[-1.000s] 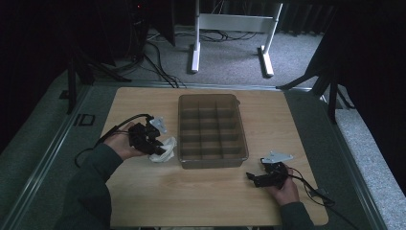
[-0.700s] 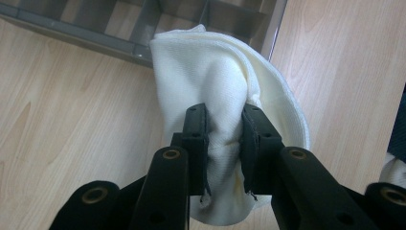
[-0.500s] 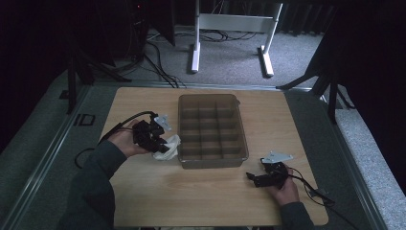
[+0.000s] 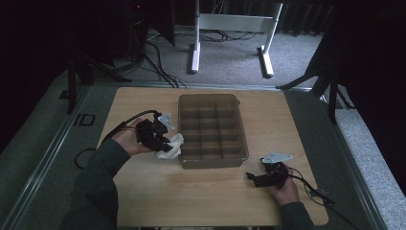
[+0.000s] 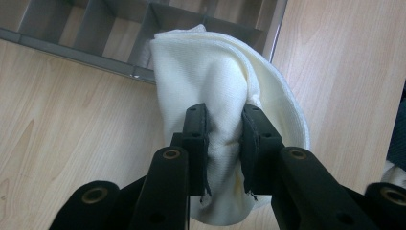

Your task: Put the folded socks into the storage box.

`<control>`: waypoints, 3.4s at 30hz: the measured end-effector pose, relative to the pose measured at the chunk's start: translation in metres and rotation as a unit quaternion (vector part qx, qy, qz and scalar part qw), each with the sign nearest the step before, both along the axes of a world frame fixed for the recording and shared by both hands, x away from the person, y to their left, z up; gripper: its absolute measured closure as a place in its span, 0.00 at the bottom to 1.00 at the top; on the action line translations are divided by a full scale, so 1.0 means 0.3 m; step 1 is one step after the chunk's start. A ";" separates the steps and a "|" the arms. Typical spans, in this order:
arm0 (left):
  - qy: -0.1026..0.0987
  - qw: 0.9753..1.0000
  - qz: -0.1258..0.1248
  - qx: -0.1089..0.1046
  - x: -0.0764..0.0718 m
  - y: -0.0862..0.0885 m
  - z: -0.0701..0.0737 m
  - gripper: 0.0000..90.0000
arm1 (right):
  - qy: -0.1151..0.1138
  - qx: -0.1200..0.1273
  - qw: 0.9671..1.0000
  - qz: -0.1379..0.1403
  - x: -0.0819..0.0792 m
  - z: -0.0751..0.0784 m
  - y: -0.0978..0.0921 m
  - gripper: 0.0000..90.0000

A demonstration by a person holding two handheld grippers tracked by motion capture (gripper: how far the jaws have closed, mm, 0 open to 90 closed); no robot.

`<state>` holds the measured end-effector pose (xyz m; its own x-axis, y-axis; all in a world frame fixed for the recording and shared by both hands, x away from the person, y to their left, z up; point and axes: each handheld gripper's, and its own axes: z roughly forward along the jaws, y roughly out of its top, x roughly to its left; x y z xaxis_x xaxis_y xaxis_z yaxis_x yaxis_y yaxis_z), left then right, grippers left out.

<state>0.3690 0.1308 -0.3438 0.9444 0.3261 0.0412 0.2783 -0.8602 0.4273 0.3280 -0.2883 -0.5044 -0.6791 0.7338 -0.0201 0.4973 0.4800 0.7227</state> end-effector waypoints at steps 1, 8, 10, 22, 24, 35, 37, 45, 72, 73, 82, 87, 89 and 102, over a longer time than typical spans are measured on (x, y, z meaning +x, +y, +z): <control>0.001 1.000 0.000 -0.001 0.000 -0.001 -0.001 0.83 | 0.000 0.000 1.000 0.000 0.000 0.000 0.000 0.14; 0.003 1.000 -0.002 -0.003 0.005 -0.009 0.000 0.83 | 0.000 0.000 1.000 0.000 0.000 0.000 0.000 0.14; 0.003 1.000 -0.004 -0.002 0.007 -0.011 0.000 0.83 | 0.000 0.000 1.000 0.000 0.000 0.000 0.000 0.14; 0.007 1.000 -0.006 0.002 0.012 -0.026 -0.003 0.83 | 0.000 0.000 1.000 0.000 0.000 0.000 0.000 0.14; 0.006 1.000 -0.009 0.005 0.013 -0.035 0.002 0.83 | 0.000 0.000 1.000 0.000 0.000 0.000 0.000 0.14; 0.002 1.000 -0.021 0.008 0.017 -0.073 0.018 0.83 | 0.000 0.000 1.000 0.000 0.000 0.000 0.000 0.14; 0.001 1.000 -0.022 0.009 0.018 -0.081 0.018 0.83 | 0.000 0.000 1.000 0.000 0.000 0.000 0.000 0.14; 0.003 0.999 -0.030 0.010 0.028 -0.115 0.009 0.83 | 0.000 0.000 1.000 0.000 0.000 0.000 0.000 0.14; 0.020 0.998 -0.048 0.030 0.067 -0.209 -0.045 0.83 | 0.000 0.000 1.000 0.000 0.000 0.000 0.000 0.14; 0.022 0.998 -0.049 0.033 0.069 -0.212 -0.048 0.83 | 0.000 0.000 1.000 0.000 0.000 0.000 0.000 0.14; 0.033 0.998 -0.045 0.043 0.084 -0.233 -0.067 0.83 | 0.000 0.000 1.000 0.000 0.000 0.000 0.000 0.14; 0.045 0.997 -0.049 0.049 0.095 -0.247 -0.078 0.83 | 0.000 0.000 1.000 0.000 0.000 0.000 0.000 0.14; 0.048 0.996 -0.050 0.051 0.098 -0.249 -0.081 0.83 | 0.000 0.000 1.000 0.000 0.000 0.000 0.000 0.14; 0.067 0.991 -0.069 0.090 0.126 -0.294 -0.102 0.82 | 0.000 -0.001 1.000 0.001 0.000 0.000 0.000 0.14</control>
